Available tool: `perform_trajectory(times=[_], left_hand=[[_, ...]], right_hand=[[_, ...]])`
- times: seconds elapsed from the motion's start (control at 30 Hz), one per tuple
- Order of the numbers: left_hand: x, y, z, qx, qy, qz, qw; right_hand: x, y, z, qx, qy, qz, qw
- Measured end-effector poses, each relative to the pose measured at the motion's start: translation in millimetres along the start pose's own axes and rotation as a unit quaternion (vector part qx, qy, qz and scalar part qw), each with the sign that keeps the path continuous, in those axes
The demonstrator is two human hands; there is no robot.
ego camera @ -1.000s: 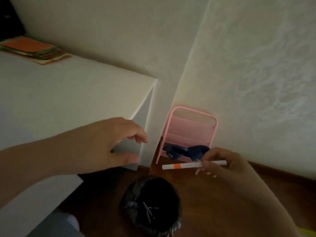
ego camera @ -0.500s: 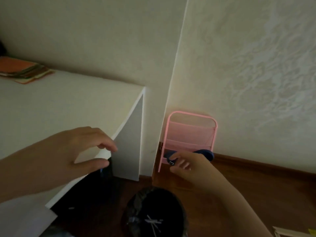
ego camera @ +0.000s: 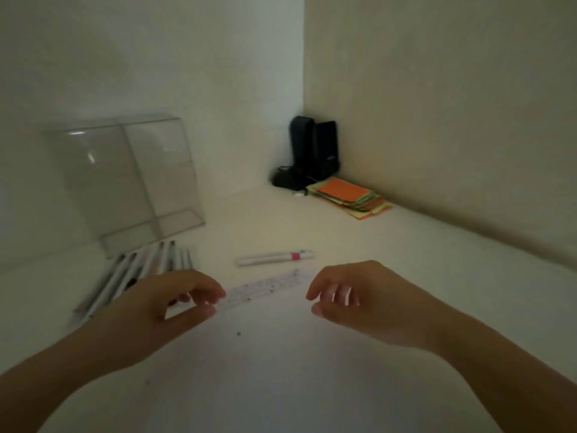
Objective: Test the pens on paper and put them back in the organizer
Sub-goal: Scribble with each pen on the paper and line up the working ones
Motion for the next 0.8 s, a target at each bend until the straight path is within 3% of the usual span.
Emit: perform_trajectory(times=[0.1,0.23,0.37,0.53,0.73,0.8], left_hand=[[15,20,-35,0.044,0.003,0.002,0.999],[16,21,-57,0.059,0.006,0.013,0.998],[2,21,-64,0.036,0.057,0.046,0.997],[-28,23,-62,-0.021,0.085,-0.005,0.996],[-32,25,-65,-0.023,0.066,-0.024,0.997],[-32,27,-66,-0.014,0.064,-0.034,0.997]], right_hand=[[-29,-52,-21,0.004,0.022,-0.020,1.000],[-56,-94,-36,0.025,0.132,-0.014,0.991],[-57,-111,-35,0.027,0.242,0.061,0.968],[-57,-121,-26,0.023,0.348,0.099,0.932],[-73,-134,-28,0.036,0.379,0.020,0.925],[-68,-129,-40,0.050,0.383,0.031,0.922]])
Point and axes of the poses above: each hand's wrist, its own y-axis away from the middle knuckle, its own x-axis out of the back of the hand, z = x × y, the point moved 10 cm from there along -y, towards the middle knuckle, and after that the axes turned 11 degrees about -x, right-handed, at the moved point
